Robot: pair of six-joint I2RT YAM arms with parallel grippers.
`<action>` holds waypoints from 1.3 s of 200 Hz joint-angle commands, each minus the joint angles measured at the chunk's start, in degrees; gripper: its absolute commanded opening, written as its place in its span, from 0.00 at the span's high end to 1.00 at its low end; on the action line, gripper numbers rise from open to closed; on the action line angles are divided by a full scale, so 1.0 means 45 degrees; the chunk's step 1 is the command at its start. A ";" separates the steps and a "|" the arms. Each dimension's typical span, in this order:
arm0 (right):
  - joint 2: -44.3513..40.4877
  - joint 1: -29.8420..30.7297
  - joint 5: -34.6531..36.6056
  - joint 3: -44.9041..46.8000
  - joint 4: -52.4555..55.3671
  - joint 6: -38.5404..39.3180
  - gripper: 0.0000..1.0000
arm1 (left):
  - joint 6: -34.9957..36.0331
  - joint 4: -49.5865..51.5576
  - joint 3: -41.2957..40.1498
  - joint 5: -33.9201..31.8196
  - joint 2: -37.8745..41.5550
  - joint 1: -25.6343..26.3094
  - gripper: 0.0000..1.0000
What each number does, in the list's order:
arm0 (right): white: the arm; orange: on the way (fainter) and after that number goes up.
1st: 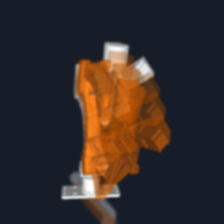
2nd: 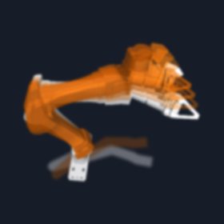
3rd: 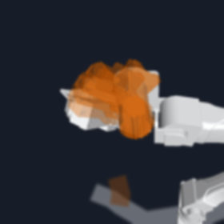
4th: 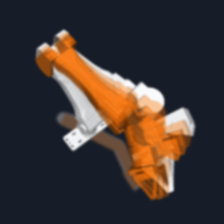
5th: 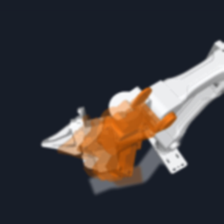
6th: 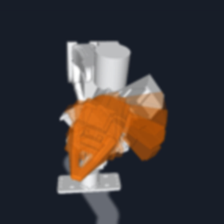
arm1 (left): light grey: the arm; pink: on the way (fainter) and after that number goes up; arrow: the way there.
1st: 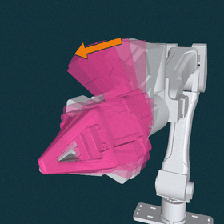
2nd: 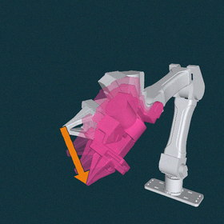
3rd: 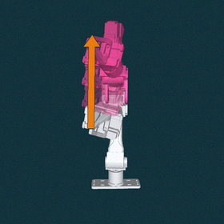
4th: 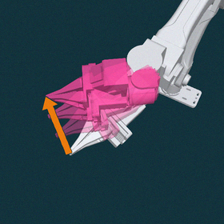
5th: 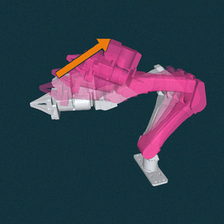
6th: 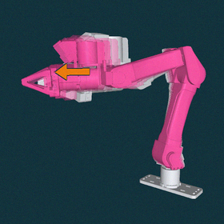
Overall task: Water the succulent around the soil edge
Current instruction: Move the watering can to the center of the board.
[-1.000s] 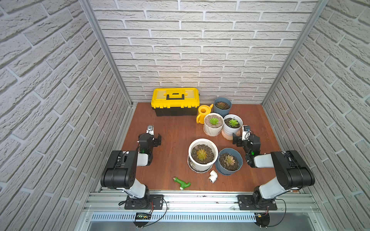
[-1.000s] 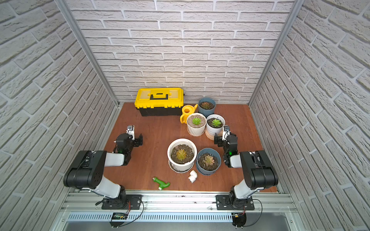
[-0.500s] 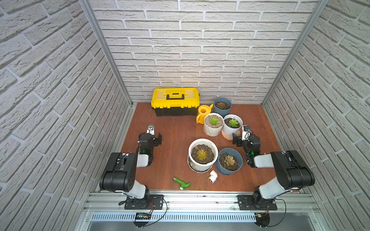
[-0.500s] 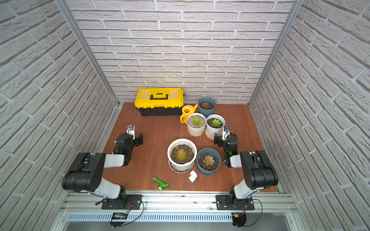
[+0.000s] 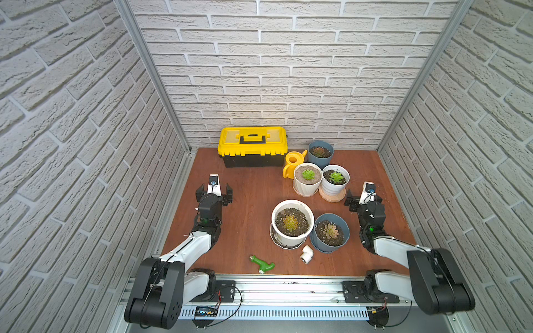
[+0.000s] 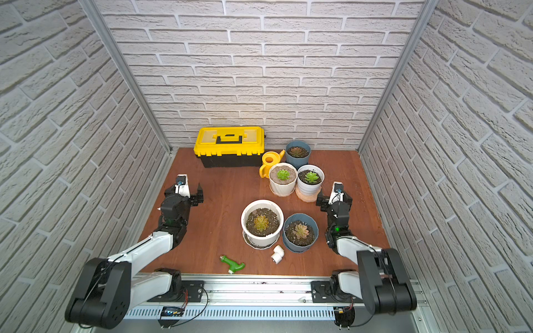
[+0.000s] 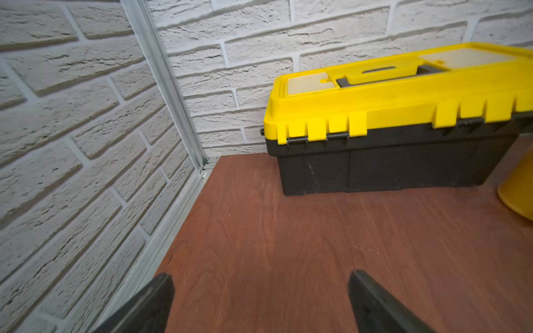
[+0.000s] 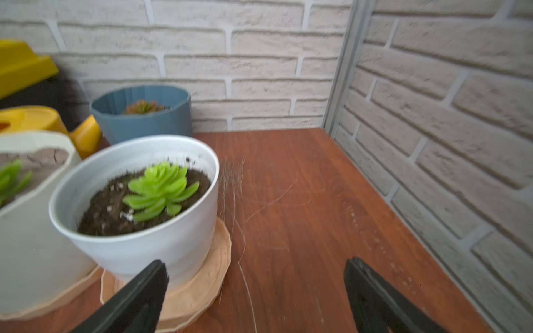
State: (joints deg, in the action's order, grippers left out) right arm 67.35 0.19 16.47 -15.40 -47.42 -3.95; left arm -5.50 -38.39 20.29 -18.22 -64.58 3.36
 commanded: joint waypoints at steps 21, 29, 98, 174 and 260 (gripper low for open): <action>-0.2060 0.0075 0.0485 -0.1840 0.5328 -0.1746 0.01 | -0.5299 0.5010 0.1521 -0.1471 0.1298 0.0095 0.02; -0.2261 0.0100 0.0026 -0.2289 0.6224 -0.1954 0.01 | -0.5280 0.5131 0.1607 -0.1138 0.1292 0.0075 0.02; -0.1077 0.1716 -0.3014 -0.6590 1.1166 -0.1369 0.09 | -0.5058 0.2296 0.2769 0.4426 -0.0984 0.0270 0.02; -0.0269 0.3605 -0.5182 -0.7696 1.1959 -0.0635 0.18 | -0.0126 0.3749 0.8603 0.6171 -0.6984 0.2762 0.05; -0.0777 0.3826 -0.5954 -0.5777 0.9168 -0.1369 0.18 | 0.0877 0.4877 1.3149 0.8461 -1.1449 0.3335 0.20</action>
State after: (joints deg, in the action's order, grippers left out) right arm 65.60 16.91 -9.39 -41.87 0.30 -8.91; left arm -3.55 -16.71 75.83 16.21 -113.54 17.65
